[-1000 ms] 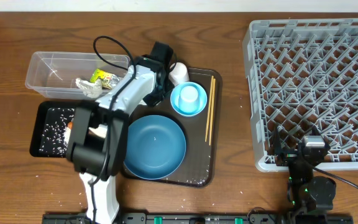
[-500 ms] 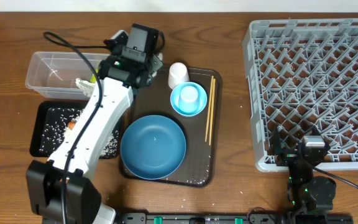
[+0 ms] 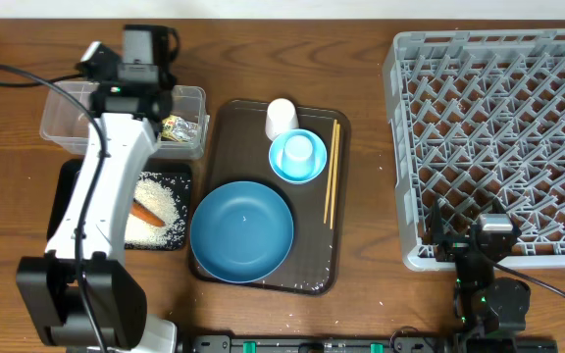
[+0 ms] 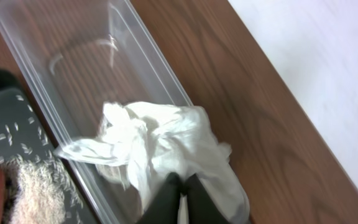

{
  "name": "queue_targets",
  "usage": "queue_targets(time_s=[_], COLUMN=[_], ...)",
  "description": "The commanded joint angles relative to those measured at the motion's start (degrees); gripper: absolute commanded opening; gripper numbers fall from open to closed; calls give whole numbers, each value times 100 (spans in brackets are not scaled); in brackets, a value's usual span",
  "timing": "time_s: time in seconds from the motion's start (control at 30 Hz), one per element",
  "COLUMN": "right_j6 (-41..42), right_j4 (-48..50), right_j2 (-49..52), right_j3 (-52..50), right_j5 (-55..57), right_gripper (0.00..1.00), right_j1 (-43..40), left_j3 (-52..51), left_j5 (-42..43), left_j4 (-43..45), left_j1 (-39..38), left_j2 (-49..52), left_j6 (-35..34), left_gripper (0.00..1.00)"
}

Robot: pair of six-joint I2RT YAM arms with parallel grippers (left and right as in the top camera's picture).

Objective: Sort waste into correct bins and load items into the dishwasher rack
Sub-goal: 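Carry the tissue left and release it into the plastic container, then raise the right gripper from rest and move it toward the brown tray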

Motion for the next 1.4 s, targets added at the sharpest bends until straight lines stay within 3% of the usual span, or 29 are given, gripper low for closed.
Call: queue_targets(time_s=[0.0,0.07,0.13,0.63,0.73,0.93,1.37], right_j6=[-44,-44,-44,-44,-44,-44,-44], right_j4=[-22,-22,-22,-22,-22,-22,-22], right_j2=[-9,-9,-9,-9,-9,-9,-9], right_j3=[-9,-9,-9,-9,-9,-9,-9], right_j5=[0,2,2,2,2,0,2], right_gripper=[99,99,99,99,99,99,99], right_j1=[-13,-13,-13,-13,-13,-13,-13], left_j3=[4,4,4,4,4,4,4], left_j5=[-155,-155,-153,-431,-944,-920,-920], left_j4=[142,162,94,-1357,-1878,-2990,-3018], left_j1=[225,354,452,645,826,1095,1095], left_j2=[326,424,446,-577,-632,-627,-627], left_j6=[337,483,503,175,175,175,175], left_gripper=[36,72,83,94,96,98,100])
